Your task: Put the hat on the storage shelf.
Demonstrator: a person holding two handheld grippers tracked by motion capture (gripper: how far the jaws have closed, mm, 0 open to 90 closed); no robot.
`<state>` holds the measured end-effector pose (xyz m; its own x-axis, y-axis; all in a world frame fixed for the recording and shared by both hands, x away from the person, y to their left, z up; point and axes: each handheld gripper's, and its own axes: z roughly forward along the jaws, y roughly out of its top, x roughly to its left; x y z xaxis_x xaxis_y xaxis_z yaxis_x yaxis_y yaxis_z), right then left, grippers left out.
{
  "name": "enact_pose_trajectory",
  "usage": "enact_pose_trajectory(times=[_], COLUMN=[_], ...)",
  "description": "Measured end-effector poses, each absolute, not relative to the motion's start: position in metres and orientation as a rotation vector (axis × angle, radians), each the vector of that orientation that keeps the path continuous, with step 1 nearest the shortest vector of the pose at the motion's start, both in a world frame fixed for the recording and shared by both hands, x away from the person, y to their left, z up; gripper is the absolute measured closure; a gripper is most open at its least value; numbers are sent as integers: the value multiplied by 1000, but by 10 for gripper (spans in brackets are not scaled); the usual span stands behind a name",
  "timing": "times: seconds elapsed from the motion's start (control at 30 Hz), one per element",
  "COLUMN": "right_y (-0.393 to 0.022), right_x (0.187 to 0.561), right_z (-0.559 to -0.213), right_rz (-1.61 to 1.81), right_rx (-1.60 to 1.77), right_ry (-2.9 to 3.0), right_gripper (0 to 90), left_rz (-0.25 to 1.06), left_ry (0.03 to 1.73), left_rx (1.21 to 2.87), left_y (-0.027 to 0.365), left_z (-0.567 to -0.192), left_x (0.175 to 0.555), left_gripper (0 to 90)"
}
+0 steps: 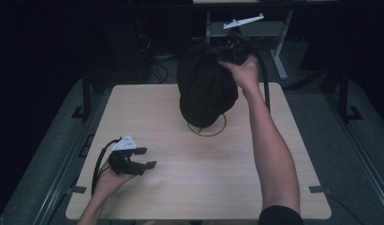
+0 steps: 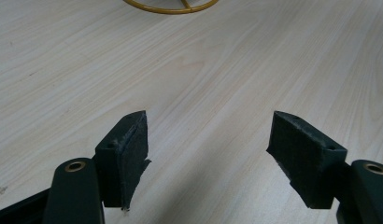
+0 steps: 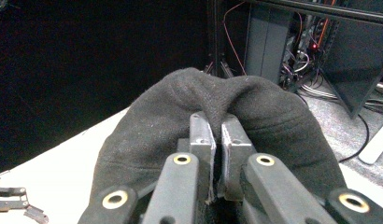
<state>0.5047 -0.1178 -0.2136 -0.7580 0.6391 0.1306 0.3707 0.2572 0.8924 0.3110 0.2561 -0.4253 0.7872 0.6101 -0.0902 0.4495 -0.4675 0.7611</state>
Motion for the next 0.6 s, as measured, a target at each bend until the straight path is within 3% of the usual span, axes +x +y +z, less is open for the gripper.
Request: enact_pose_trajectory(times=[0.6], right_y=[-93], right_x=[528], right_z=[-232], right_rz=[1421], right_rx=[992], right_ry=[2313], right_gripper=[845], left_rz=[235], left_ry=[774], left_rx=[2132], left_y=[255], left_z=[-425], left_x=[311], left_gripper=[279])
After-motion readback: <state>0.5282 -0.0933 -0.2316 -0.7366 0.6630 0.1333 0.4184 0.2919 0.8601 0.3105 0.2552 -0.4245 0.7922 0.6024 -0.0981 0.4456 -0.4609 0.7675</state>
